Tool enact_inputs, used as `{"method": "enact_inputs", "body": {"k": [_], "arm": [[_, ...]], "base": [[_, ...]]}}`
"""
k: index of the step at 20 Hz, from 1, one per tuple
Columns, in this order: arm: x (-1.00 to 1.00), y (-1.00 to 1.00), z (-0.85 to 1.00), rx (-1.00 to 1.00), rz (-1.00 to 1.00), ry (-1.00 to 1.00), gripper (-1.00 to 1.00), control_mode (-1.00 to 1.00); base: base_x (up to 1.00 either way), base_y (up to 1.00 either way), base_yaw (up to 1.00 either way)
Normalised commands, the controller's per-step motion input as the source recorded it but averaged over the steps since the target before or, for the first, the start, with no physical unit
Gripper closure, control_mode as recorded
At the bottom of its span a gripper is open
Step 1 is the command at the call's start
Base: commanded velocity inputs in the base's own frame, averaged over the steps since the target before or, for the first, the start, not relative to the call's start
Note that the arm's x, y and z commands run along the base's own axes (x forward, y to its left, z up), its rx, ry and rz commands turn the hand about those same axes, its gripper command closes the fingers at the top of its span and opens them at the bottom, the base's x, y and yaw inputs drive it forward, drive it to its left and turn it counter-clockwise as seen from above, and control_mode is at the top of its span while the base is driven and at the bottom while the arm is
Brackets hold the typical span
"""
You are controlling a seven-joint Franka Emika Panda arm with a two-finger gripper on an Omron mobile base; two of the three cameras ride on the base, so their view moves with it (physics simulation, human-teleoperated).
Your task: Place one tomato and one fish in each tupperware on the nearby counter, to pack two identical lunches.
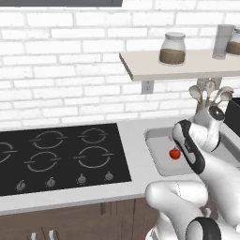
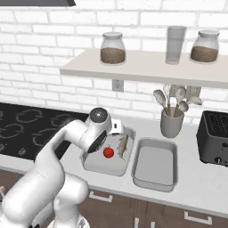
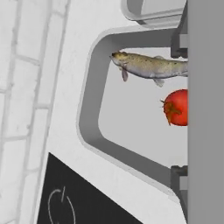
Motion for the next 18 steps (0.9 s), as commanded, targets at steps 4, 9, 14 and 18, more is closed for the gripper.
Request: {"method": "enact_inputs", "body": {"k": [4, 9, 14, 18], "arm": [[-0.97, 0.26, 0.32, -0.07, -0.06, -0.12, -1.00, -1.00], [-0.96, 0.51, 0.25, -0.12, -0.22, -0.30, -1.00, -1.00], [-0.46, 0.55, 0.41, -0.05, -0.13, -0.45, -1.00, -1.00], [-0.54, 0.42, 0.05, -0.03, -0.03, -0.27, -1.00, -1.00]], "base": [[0.00, 0.00, 0.00], [0.00, 0.00, 0.00], [0.00, 0.00, 0.00], [0.00, 0.00, 0.00]]}}
